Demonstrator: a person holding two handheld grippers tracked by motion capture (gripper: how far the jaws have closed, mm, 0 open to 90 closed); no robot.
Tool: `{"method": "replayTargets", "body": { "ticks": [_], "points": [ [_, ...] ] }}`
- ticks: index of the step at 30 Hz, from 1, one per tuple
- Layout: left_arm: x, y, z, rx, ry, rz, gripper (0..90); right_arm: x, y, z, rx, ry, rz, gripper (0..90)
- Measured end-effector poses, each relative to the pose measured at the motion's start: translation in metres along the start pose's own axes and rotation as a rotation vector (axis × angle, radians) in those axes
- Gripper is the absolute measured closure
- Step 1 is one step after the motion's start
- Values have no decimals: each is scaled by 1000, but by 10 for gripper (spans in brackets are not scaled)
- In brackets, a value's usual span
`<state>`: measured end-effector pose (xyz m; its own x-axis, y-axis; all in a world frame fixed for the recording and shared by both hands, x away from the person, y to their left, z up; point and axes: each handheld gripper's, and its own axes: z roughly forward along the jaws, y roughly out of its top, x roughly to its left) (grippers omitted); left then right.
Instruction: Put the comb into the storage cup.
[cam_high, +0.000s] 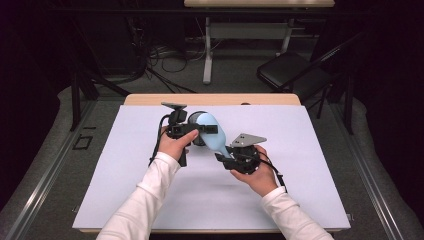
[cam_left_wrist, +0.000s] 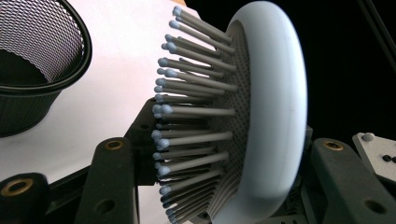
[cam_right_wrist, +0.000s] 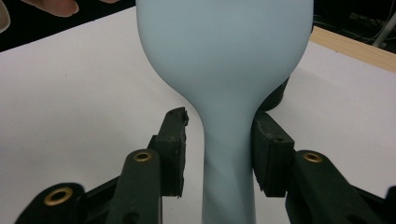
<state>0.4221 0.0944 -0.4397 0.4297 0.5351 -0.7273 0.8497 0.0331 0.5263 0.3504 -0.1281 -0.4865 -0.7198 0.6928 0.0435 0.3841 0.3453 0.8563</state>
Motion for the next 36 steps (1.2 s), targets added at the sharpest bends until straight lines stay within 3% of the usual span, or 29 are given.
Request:
{"method": "replayTargets", "body": {
  "ticks": [17,28,31,36],
  "points": [
    [4,6,-5,-31,16,-8,475,-3,9,-8,-7,-9,32,444],
    [7,9,-7,-32,31,-19,475,-4,10,-5,34,2,51,322],
    [8,10,-8,-36,32,-29,475,-5,10,-5,52,-24,63,277],
    [11,12,-10,-38,31,-37,475,-5,11,-5,57,-38,30,279]
  ]
}}
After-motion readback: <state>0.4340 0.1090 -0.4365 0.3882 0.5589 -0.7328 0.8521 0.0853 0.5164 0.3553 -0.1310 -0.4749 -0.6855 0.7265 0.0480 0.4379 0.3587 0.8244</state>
